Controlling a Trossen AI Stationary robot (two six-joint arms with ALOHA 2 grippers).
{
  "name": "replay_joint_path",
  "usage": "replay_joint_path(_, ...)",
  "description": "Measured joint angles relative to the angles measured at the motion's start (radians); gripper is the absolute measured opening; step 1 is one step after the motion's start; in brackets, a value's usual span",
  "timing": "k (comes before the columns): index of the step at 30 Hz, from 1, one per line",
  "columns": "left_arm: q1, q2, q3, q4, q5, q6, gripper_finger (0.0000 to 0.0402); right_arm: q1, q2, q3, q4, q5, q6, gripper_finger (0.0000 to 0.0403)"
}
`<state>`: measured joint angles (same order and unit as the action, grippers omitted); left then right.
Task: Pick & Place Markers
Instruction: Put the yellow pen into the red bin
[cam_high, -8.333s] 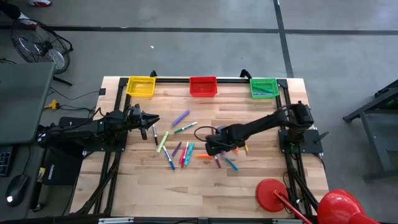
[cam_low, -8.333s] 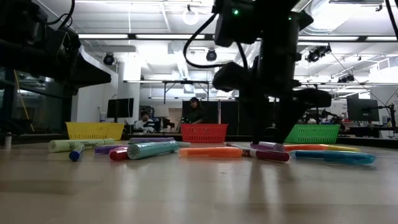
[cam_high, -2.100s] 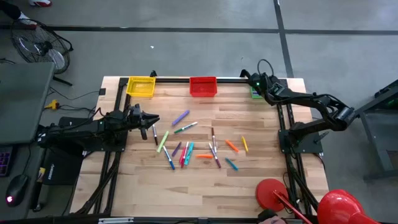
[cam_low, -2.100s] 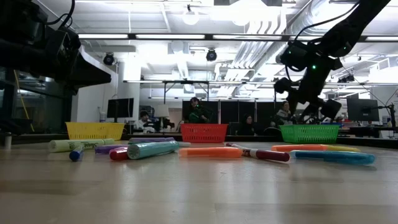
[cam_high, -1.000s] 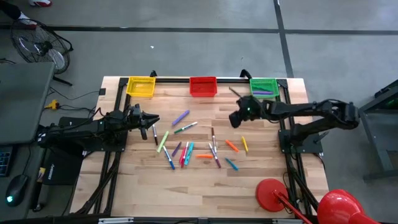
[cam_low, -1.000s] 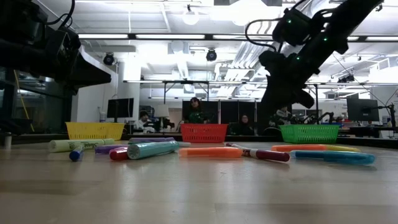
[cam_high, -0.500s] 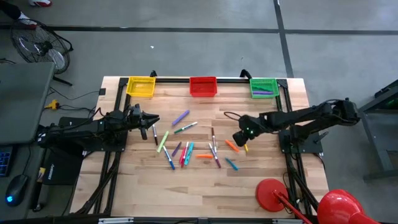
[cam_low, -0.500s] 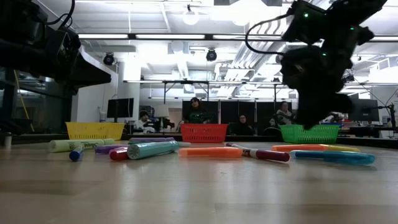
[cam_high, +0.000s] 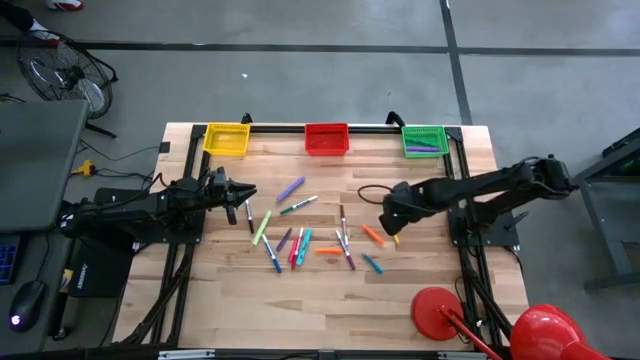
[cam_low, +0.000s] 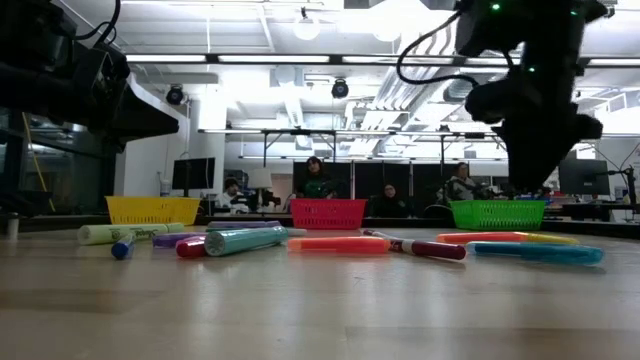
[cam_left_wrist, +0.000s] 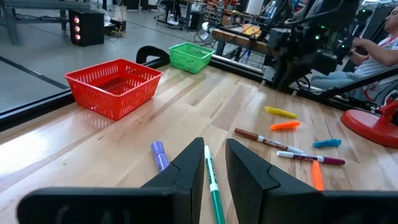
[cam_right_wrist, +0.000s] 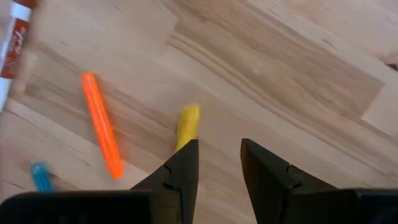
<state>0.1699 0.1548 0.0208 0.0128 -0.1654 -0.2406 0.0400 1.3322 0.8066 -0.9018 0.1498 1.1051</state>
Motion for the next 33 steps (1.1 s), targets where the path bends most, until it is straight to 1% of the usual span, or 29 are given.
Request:
replay_joint_path(3,0.0,0.0,0.0,0.0,0.0,0.0,0.0064,0.0,0.071,0.048,-0.021,-0.014,-0.003,0.0123)
replay_joint_path(8,0.0,0.0,0.0,0.0,0.0,0.0,0.0064,0.001,0.193,0.091,-0.028,-0.086,-0.001,0.0163)
replay_joint_path(13,0.0,0.0,0.0,0.0,0.0,0.0,0.0064,0.003,0.25,0.113,-0.021,-0.113,0.032,0.0192)
replay_joint_path(22,0.0,0.0,0.0,0.0,0.0,0.0,0.0064,0.026,0.279,0.092,0.019,-0.219,0.057,0.0195)
replay_joint_path(29,0.0,0.0,0.0,0.0,0.0,0.0,0.0064,0.04,0.279,0.068,0.015,-0.212,0.065,0.0195)
replay_joint_path(33,0.0,0.0,0.0,0.0,0.0,0.0,0.0064,0.04,0.279,0.044,0.056,-0.213,0.065,0.0191)
